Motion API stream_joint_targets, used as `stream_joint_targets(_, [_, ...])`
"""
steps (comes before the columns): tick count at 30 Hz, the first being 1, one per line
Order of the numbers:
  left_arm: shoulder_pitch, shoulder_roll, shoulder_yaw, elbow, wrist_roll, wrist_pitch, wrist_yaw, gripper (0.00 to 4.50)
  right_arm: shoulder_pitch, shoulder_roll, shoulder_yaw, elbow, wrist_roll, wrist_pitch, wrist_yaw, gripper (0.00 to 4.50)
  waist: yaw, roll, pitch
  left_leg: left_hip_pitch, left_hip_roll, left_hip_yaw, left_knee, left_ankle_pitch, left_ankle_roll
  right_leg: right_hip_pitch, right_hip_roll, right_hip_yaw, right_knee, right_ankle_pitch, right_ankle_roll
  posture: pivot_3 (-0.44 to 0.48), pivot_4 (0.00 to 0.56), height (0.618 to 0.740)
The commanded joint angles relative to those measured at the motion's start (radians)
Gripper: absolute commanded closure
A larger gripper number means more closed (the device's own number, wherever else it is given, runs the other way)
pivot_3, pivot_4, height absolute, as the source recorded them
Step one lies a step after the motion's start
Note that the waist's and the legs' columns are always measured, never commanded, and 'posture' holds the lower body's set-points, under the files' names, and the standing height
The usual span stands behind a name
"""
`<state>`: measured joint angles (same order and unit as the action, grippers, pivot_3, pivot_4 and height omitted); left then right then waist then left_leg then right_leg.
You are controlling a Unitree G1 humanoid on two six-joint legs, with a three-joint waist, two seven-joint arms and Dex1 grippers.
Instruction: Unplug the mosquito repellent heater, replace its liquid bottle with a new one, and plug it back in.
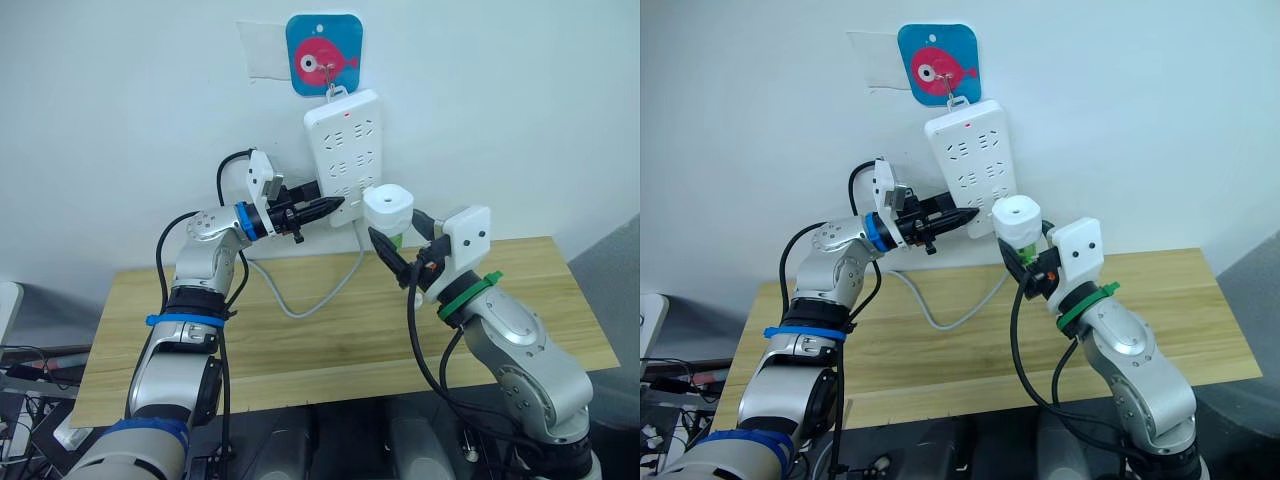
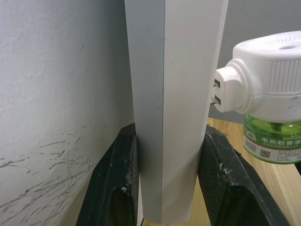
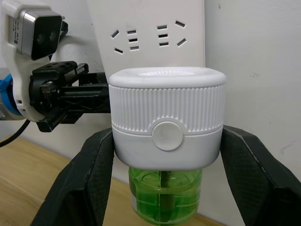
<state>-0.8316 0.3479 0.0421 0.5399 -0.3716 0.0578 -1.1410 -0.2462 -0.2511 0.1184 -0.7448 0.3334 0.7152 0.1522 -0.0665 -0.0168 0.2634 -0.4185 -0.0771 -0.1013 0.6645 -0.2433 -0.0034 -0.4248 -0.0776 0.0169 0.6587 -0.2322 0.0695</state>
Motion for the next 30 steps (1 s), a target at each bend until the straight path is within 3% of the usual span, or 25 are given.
stream_joint_targets(1, [-0.019, -0.001, 0.003, -0.031, -0.005, -0.006, -0.006, 3.2, -0.015, 0.011, -0.007, -0.033, -0.009, -0.041, 0.004, 1.51, 0.0, 0.0, 0.0, 0.0, 0.0, 0.0, 0.0, 0.0, 0.0, 0.0, 0.0, 0.0, 0.0, 0.0, 0.0, -0.168, 0.229, 0.74])
stream_joint_targets(30, [-0.013, 0.002, 0.001, -0.044, -0.002, 0.0, -0.01, 3.2, -0.043, 0.051, 0.033, 0.042, -0.09, -0.074, 0.01, 1.51, -0.001, 0.0, 0.0, 0.0, 0.0, 0.0, 0.0, 0.0, 0.0, 0.0, 0.0, 0.0, 0.0, 0.0, 0.0, -0.157, 0.236, 0.74])
